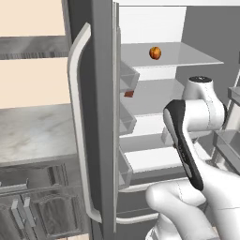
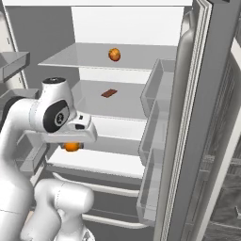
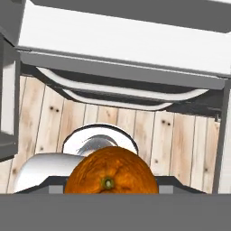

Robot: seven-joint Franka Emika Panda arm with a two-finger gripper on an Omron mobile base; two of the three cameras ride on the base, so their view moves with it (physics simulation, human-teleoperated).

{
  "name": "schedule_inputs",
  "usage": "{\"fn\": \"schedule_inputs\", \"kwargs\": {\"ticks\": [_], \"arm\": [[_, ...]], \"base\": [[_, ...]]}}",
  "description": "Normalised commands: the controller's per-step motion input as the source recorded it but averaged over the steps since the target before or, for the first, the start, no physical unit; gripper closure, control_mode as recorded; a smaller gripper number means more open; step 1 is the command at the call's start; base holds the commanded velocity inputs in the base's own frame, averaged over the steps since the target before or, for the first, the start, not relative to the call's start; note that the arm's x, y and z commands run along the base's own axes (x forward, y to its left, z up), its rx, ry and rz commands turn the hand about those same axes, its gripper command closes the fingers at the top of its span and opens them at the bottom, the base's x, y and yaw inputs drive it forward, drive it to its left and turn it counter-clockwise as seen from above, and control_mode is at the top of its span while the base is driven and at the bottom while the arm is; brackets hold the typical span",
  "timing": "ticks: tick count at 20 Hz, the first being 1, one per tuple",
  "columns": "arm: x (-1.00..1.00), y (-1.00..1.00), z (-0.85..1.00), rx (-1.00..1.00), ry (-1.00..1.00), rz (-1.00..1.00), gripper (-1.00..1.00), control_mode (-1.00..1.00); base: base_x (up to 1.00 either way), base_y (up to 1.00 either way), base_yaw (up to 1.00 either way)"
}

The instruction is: Pick up the tangerine and peach from the fridge and place one fruit on each plate on the dining counter.

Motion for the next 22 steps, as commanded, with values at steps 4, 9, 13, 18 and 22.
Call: {"fn": "schedule_inputs", "kwargs": {"ticks": [4, 9, 13, 18, 22], "arm": [[-0.38, 0.0, 0.13, 0.02, 0.0, -0.16, 1.0, -1.0], [-0.27, 0.0, 0.0, 0.0, -0.02, -0.05, 1.0, -1.0], [0.0, 0.0, 0.0, 0.0, 0.0, 0.0, 1.0, -1.0], [0.0, 0.0, 0.0, 0.0, 0.0, 0.0, 1.0, 1.0], [0.0, 0.0, 0.0, 0.0, 0.0, 0.0, 1.0, 1.0]], "base": [[0.0, 0.0, 0.0], [0.0, 0.0, 0.0], [0.0, 0.0, 0.0], [0.0, 0.0, 0.0], [-0.34, 0.02, -0.06]]}}
